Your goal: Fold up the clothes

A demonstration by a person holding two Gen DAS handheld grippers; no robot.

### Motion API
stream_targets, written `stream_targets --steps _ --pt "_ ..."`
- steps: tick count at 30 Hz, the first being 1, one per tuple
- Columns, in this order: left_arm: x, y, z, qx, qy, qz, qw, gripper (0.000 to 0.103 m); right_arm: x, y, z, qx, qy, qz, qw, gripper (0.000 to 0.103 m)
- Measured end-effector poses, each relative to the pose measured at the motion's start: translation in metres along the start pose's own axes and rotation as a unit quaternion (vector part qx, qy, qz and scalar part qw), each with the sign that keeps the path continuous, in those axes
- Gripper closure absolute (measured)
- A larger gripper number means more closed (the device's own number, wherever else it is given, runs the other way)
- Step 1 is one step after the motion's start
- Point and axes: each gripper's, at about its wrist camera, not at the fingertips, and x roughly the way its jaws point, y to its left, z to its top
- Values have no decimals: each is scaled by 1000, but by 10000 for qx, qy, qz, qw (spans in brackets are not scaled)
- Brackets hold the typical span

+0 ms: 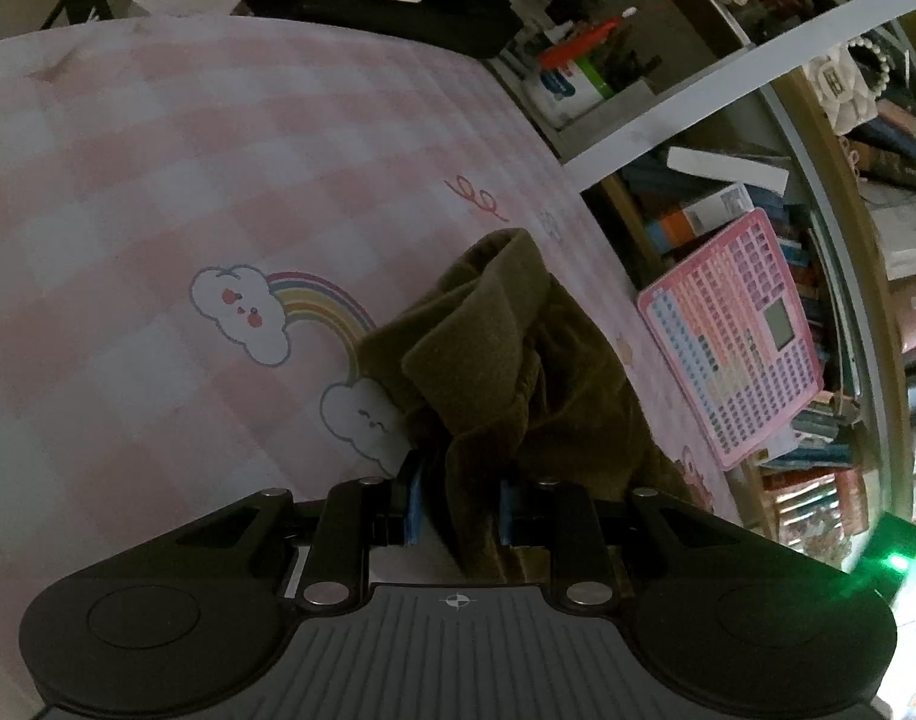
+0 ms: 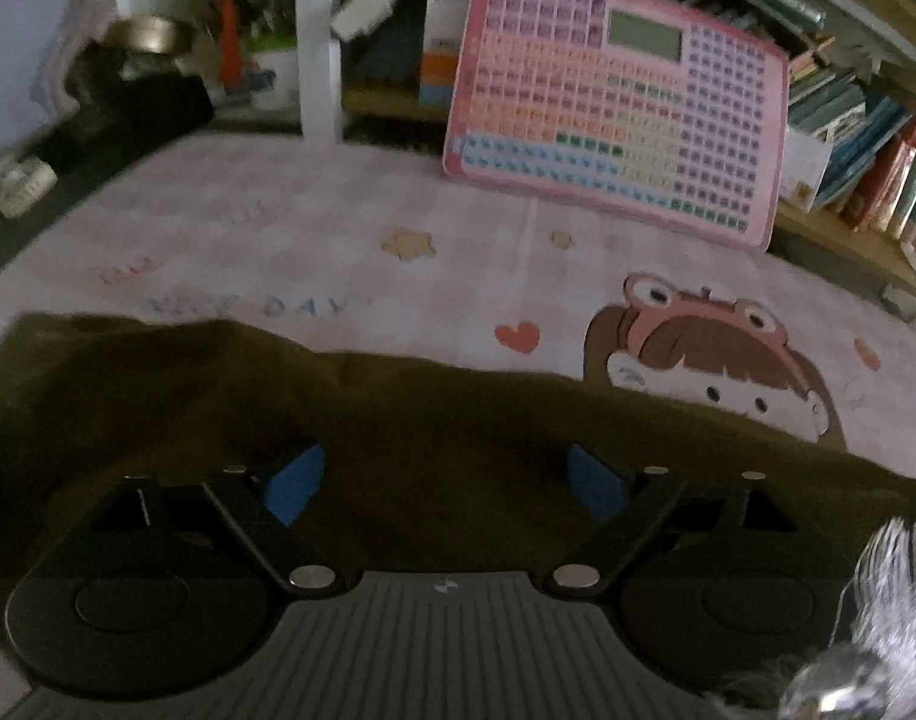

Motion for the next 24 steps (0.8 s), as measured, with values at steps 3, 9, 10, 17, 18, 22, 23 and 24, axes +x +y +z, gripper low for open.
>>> stream_targets --steps 3,9,10,17,18,22,23,24 --pt "0 0 0 40 6 -12 10000 79 6 1 -7 70 -46 -73 9999 7" --pt "3 -1 1 -24 20 -11 10000 79 -16 11 -22 -157 -207 -244 9994 7" --pt "4 -1 1 -34 24 -18 10000 79 -24 13 -28 -182 -196 -217 9994 7" --pt "5 1 2 -96 40 -80 9999 79 -72 26 -86 -408 114 205 9989 7" --pt "5 1 1 -106 34 -78 9999 80 -75 27 -93 -427 149 256 9986 7" --pt "8 -3 2 -70 41 -17 10000 87 -73 31 -95 -484 242 447 9975 3" --pt "9 -4 2 -32 60 19 10000 90 -72 32 -95 -509 262 494 9971 1" --pt "9 -6 3 22 54 46 10000 92 -71 31 -95 -515 243 532 9970 1"
